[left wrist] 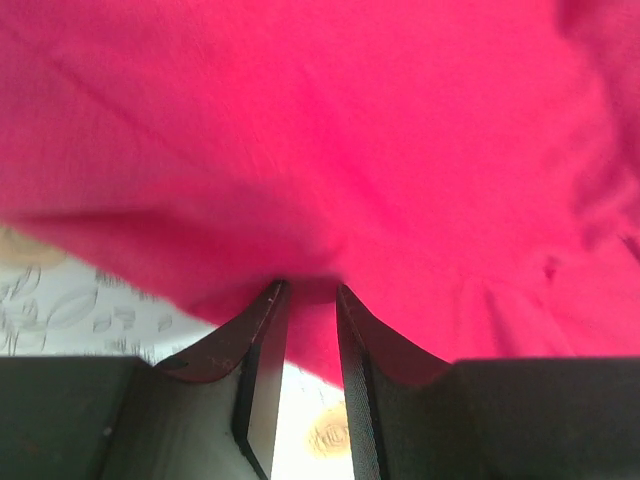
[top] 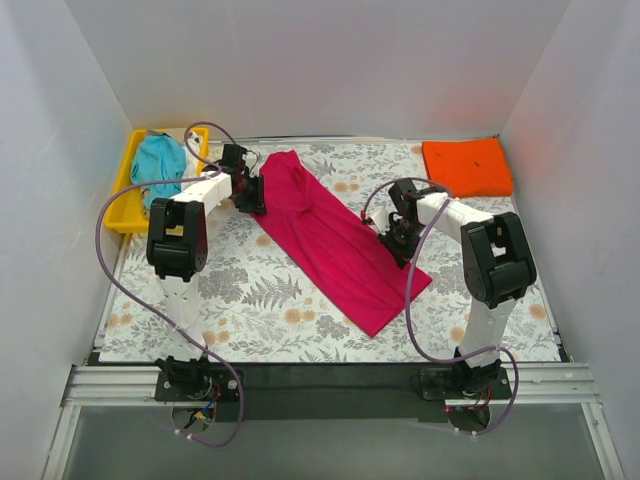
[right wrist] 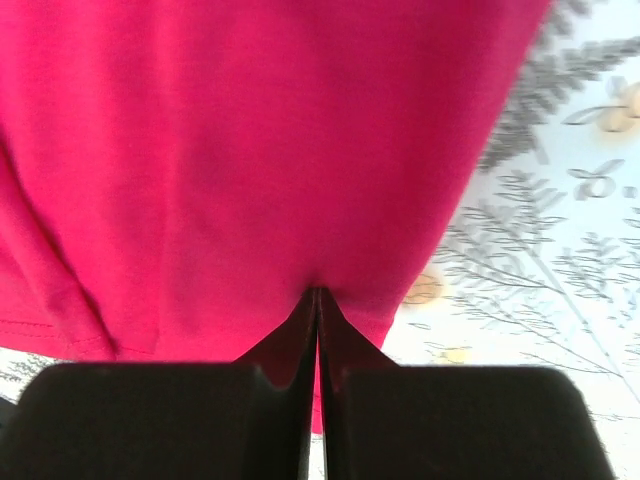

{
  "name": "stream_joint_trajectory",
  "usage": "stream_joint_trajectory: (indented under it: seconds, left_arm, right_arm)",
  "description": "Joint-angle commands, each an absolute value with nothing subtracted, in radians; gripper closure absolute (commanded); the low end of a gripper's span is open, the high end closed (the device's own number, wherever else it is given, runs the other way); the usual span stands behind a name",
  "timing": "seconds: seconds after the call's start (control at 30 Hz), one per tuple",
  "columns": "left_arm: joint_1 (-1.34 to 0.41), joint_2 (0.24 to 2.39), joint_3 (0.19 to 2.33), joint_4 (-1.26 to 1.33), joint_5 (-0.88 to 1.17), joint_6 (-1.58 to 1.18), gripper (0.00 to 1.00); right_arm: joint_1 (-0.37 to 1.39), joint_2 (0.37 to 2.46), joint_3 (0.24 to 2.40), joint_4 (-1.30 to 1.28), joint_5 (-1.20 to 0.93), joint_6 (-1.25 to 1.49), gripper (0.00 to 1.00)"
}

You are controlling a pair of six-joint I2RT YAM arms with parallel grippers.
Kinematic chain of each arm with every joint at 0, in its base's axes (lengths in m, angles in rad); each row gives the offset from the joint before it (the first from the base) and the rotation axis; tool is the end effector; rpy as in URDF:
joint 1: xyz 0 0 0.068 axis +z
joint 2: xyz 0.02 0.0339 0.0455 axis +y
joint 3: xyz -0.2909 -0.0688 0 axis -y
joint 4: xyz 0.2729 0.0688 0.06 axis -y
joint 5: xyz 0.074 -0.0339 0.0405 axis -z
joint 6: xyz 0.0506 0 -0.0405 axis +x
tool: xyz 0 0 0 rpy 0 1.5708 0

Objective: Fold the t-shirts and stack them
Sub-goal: Fold the tshirt

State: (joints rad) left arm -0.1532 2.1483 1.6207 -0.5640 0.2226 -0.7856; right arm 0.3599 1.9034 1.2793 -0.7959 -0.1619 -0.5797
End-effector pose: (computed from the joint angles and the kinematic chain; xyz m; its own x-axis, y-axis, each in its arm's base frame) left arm 0.4941 -0.0876 0.1622 -0.7964 -0.5750 -0.1874 -0.4439 0.7662 -0.4646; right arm 0.3623 0.1450 0.1551 -0.5713 -0.7926 -0.2130 -0.8166 0.5749 0.0510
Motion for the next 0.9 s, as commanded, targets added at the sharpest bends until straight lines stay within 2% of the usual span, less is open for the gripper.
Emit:
stream_joint_trajectory:
  seconds: [0.0,0.2,0.37,0.57,0.67,0.7,0.77,0.8,0.87]
  left_arm:
    - [-0.150,2.200,1.699,-0.541,0.190,-0.776,0.74]
    - [-0.150,2.419,1.962,-0.604,0.231,-0.738,0.74]
    - [-0.160,2.574,2.219,-0.618,0.340,-0.724,0.72]
    - [-0.175,2.602,2.272,-0.532,0.359,-0.727,0.64]
    - [-0.175,2.559,2.255,-0.503,0.362,-0.726,0.55]
    - [-0.175,2.512,2.231,-0.485,0.371,-0.724,0.54]
    - [-0.173,2.444,2.201,-0.466,0.434,-0.715,0.49]
    - [-0.173,2.368,2.168,-0.441,0.452,-0.716,0.48]
    - [-0.173,2.288,2.126,-0.414,0.524,-0.716,0.47]
  right_arm:
    - [0.425,1.933,1.163,-0.804,-0.245,-0.558,0.95]
    - [0.550,1.933,1.098,-0.844,-0.434,-0.477,0.94]
    - [0.655,2.023,1.161,-0.816,-0.606,-0.410,0.92]
    - [0.686,2.095,1.348,-0.798,-0.602,-0.331,0.87]
    - [0.686,2.017,1.335,-0.796,-0.552,-0.356,0.80]
    - [0.686,1.987,1.324,-0.796,-0.549,-0.363,0.72]
    - [0.687,1.886,1.298,-0.799,-0.567,-0.382,0.64]
    - [0.686,1.849,1.292,-0.799,-0.577,-0.387,0.56]
    - [0.687,1.743,1.279,-0.796,-0.586,-0.402,0.49]
